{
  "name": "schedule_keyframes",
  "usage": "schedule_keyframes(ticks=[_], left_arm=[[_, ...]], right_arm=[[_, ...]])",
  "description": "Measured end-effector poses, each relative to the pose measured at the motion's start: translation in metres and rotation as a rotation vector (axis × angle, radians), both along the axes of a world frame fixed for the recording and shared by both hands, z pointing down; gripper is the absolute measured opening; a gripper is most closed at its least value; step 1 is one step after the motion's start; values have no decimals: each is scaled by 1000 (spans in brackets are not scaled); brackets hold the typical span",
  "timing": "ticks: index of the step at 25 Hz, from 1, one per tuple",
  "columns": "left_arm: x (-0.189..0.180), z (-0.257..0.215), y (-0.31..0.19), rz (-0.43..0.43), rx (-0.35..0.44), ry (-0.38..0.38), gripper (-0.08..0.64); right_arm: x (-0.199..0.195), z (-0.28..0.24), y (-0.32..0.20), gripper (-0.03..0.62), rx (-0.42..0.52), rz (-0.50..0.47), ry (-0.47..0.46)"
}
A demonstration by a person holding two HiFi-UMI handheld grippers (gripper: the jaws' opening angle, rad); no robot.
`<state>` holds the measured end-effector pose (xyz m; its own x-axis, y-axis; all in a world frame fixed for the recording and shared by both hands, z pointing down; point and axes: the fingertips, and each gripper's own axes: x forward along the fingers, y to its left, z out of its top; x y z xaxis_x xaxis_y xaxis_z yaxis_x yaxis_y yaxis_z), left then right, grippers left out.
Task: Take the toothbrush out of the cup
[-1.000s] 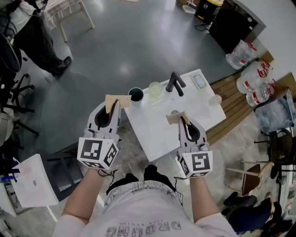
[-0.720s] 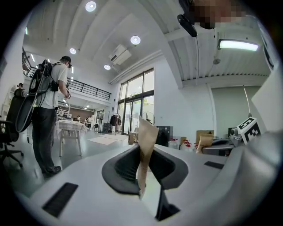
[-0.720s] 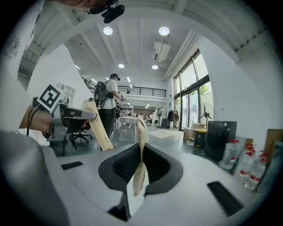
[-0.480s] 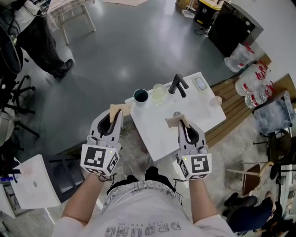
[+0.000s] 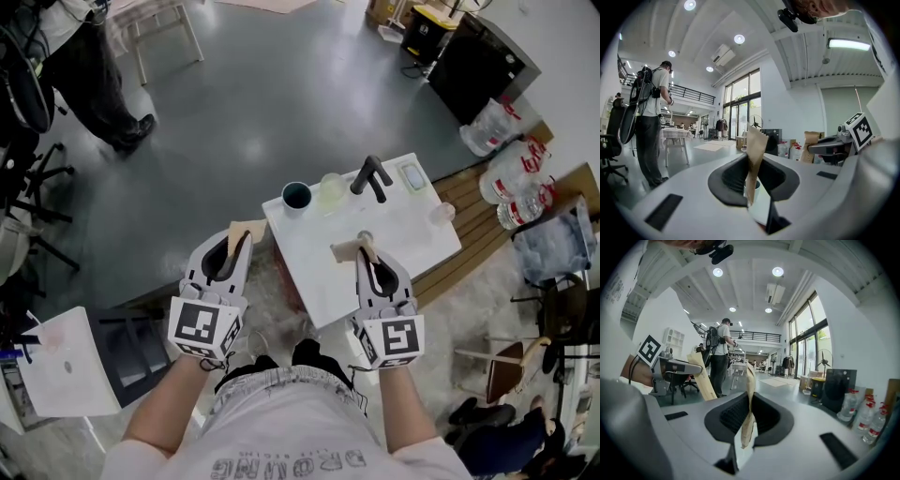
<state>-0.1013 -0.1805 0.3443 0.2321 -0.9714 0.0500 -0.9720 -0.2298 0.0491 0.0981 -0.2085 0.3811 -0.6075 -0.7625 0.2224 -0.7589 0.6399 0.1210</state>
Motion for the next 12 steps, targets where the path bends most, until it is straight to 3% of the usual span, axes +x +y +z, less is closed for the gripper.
schedule_keyframes(ticks=[12], left_arm=[[-17, 18, 6, -11, -39, -10, 61]], right_arm=[[-28, 4, -1, 31, -13, -49, 9]])
